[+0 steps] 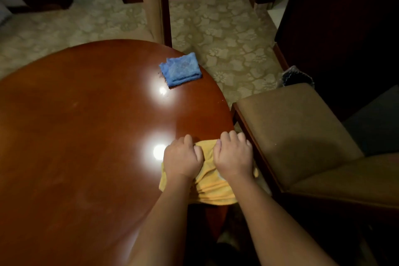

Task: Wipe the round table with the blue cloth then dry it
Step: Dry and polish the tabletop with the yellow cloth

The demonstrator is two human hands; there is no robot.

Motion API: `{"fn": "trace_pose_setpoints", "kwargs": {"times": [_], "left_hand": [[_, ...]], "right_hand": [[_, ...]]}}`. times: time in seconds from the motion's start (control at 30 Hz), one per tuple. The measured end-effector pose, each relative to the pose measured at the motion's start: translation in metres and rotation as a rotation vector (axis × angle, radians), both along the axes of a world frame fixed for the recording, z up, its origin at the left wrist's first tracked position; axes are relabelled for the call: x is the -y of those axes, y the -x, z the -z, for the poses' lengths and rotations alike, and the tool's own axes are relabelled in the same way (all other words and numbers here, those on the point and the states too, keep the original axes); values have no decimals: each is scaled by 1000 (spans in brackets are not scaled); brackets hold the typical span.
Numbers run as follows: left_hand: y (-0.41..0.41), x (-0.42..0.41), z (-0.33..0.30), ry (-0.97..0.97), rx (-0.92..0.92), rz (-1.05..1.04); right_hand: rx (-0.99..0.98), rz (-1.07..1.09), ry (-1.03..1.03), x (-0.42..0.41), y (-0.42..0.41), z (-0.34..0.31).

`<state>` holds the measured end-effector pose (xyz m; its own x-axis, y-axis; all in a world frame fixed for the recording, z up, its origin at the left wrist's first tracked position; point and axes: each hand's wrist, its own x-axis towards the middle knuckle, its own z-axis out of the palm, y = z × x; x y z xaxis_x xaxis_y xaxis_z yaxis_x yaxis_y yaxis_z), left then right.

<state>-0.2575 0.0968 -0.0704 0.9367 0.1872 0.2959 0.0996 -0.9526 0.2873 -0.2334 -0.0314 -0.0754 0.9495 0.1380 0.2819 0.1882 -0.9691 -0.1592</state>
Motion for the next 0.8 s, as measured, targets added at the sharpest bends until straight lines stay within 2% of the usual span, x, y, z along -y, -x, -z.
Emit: {"fn": "trace_pose_setpoints", "kwargs": {"times": [0.17, 0.3, 0.53, 0.8], "left_hand": [[47, 2, 2, 57, -48, -11], [48, 2, 1, 68, -31, -42], [-7, -12, 3, 10, 26, -68], [-76, -32, 4, 46, 34, -157]], "right_hand": [[-26, 4, 35, 0, 46, -3], [-29, -14, 37, 0, 44, -4], [59, -95, 72, -14, -18, -3], [102, -215, -18, -38, -103, 0]]}}
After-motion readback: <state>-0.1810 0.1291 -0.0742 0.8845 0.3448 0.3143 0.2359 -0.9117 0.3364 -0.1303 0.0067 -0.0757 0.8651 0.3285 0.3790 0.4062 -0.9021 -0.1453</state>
